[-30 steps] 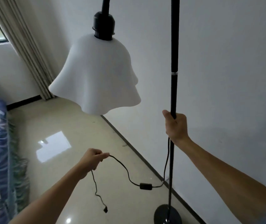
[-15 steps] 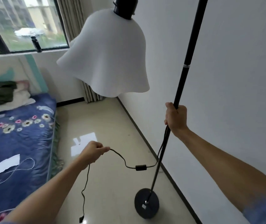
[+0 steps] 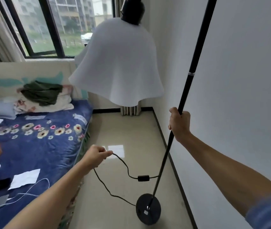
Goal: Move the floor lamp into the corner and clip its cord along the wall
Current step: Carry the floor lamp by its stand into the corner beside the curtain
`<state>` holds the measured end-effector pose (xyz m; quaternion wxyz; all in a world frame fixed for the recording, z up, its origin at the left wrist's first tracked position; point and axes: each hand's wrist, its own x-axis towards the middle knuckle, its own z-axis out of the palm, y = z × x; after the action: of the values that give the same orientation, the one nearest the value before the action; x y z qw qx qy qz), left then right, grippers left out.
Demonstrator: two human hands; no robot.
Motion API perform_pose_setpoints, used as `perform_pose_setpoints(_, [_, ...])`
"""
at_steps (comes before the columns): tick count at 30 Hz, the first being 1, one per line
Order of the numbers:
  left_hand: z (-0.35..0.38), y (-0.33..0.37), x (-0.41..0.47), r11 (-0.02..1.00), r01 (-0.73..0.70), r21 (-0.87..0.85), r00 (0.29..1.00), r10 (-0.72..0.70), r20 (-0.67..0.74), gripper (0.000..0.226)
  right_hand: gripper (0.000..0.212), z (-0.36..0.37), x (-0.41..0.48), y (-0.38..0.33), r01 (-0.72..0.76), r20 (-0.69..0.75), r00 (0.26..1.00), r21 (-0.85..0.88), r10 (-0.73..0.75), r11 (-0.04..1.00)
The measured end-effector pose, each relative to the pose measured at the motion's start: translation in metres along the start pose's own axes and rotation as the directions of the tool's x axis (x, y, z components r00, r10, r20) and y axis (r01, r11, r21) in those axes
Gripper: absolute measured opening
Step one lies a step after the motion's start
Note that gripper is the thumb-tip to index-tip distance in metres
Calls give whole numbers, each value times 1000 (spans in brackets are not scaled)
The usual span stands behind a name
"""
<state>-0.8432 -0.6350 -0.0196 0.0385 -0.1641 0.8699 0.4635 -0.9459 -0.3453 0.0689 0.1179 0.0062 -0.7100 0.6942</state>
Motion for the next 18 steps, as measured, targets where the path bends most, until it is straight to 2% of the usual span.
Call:
perform_pose_setpoints(3, [-16, 1, 73, 1000, -7, -20, 1000, 7, -27, 40, 38, 43, 67, 19, 7, 27, 1000, -10, -7, 1000])
perform_pose_setpoints(10, [-60, 24, 263, 1000, -18, -23, 999, 19, 26, 42, 46, 144, 226, 54, 19, 65, 998, -22, -17, 1000])
perform_pose_setpoints(18, [-99, 95, 468, 995, -95, 21, 994, 93, 62, 42, 46, 202, 409, 61, -2, -96, 995, -50, -3, 999])
